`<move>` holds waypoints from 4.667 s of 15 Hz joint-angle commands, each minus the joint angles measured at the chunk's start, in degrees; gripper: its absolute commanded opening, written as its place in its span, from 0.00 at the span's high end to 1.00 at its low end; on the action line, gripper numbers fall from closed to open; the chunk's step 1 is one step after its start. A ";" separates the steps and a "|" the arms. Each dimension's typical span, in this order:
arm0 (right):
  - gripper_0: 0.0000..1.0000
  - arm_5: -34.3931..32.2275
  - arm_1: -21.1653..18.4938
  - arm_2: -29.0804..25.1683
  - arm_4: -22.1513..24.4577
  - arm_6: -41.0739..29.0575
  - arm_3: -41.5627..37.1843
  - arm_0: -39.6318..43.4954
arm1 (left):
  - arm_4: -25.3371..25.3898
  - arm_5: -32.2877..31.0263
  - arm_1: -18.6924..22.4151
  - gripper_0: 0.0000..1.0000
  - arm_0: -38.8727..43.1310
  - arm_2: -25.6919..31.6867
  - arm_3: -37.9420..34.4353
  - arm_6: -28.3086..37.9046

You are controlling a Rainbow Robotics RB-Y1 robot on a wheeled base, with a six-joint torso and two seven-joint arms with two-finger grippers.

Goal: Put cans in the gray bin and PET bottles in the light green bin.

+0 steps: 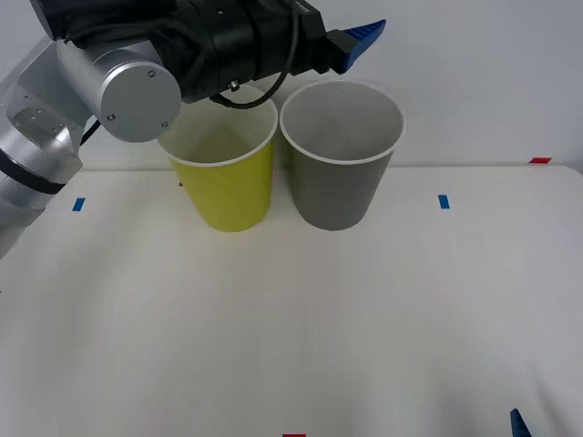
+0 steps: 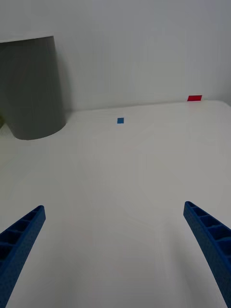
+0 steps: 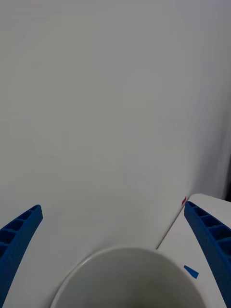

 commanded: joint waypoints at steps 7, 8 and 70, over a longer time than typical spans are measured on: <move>0.00 0.00 0.00 0.00 0.00 0.00 0.00 0.00 | 1.34 8.82 5.53 0.00 25.63 18.43 -21.93 0.56; 0.00 0.00 0.00 0.00 0.00 0.00 0.00 0.00 | 1.42 8.82 5.62 0.00 28.00 19.66 -23.51 0.56; 0.00 0.00 0.00 0.00 0.00 0.00 0.00 0.00 | -44.54 -73.00 -8.53 0.00 120.55 19.48 -16.30 10.14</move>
